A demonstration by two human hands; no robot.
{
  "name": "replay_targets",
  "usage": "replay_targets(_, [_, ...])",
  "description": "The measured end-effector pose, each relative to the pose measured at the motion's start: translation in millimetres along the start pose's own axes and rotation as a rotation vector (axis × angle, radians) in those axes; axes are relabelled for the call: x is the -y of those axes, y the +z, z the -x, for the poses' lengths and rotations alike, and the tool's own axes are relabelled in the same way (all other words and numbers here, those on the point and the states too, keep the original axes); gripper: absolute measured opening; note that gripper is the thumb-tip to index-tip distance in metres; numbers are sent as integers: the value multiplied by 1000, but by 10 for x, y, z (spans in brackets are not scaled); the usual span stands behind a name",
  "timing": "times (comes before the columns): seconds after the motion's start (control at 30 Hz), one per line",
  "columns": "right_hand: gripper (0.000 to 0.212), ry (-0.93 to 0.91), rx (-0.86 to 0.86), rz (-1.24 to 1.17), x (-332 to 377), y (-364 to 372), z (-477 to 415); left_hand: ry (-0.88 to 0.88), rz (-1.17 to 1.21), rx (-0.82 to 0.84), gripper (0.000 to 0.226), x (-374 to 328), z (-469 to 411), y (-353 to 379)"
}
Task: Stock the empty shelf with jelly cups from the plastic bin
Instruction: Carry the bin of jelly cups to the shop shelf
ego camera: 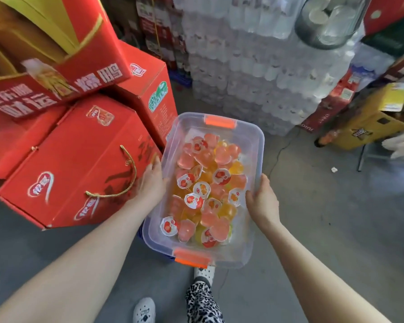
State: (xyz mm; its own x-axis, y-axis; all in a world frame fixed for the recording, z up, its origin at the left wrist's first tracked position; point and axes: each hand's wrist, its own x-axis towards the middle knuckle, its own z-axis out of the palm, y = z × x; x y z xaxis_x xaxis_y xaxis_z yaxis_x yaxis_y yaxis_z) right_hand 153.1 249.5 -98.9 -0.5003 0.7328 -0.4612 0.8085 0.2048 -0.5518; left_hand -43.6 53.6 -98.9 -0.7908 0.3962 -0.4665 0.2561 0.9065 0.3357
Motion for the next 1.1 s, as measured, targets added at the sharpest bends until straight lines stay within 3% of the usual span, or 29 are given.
replay_targets(0.13, [56,103,30,-79,-22,-37,-12,26,108,0,65,11,36,-36])
replay_targets(0.3, [52,60,-9,-71,-124,-162,391,23,311,5,67,203,551,-44])
replay_targets(0.6, [47,-20,89,58,-230,-170,1430,-90,403,67,68,873,1805,46])
replay_targets(0.83, [45,-117,127,123,-305,415,2644,-158,522,-31,67,1956,3119,301])
replay_targets(1.1, [44,-398,261,262,186,1566,4325,-362,691,-273,66,3758,5009,366])
